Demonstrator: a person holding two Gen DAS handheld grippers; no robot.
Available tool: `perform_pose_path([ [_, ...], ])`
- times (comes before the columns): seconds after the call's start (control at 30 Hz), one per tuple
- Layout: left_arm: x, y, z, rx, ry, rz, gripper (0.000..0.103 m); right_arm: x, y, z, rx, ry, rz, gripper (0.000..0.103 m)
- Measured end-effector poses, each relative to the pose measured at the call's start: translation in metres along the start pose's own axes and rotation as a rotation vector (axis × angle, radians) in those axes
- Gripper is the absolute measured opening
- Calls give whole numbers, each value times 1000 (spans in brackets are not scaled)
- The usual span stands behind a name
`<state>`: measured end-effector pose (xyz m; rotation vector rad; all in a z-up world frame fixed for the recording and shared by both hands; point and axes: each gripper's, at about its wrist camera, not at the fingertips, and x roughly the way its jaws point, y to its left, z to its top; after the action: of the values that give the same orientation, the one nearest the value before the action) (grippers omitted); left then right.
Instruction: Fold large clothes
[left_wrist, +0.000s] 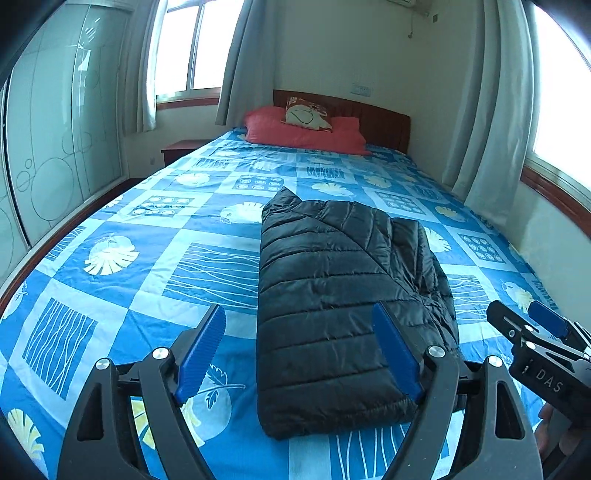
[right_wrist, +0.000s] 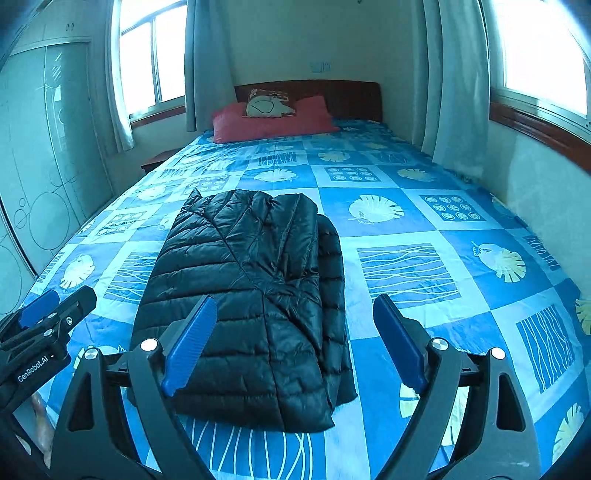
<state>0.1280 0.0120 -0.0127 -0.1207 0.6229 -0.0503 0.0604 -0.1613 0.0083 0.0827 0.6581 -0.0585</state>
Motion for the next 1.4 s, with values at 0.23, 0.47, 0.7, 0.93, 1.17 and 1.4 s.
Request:
perform_pose_path([
  [0.23, -8, -6, -5, 8, -6, 9, 80, -7, -4, -8, 15, 4, 9, 86],
  [0.47, -10, -8, -6, 5, -6, 6, 80, -13, -4, -9, 16, -7, 5, 86],
  [0.7, -14, -8, -8, 0, -5, 14, 80, -15, -2, -10, 12, -7, 8, 86],
  [0.93, -18, -8, -7, 2, -21, 24, 80, -17, 4, -12, 4, -7, 10, 86],
  [1.17, -21, -12, -5, 31, -30, 30, 80, -17, 6, -11, 0, -10, 11, 86],
  [1.4, -25, -11, -1, 27, -56, 39, 81, -18, 7, -11, -5, -11, 11, 86],
])
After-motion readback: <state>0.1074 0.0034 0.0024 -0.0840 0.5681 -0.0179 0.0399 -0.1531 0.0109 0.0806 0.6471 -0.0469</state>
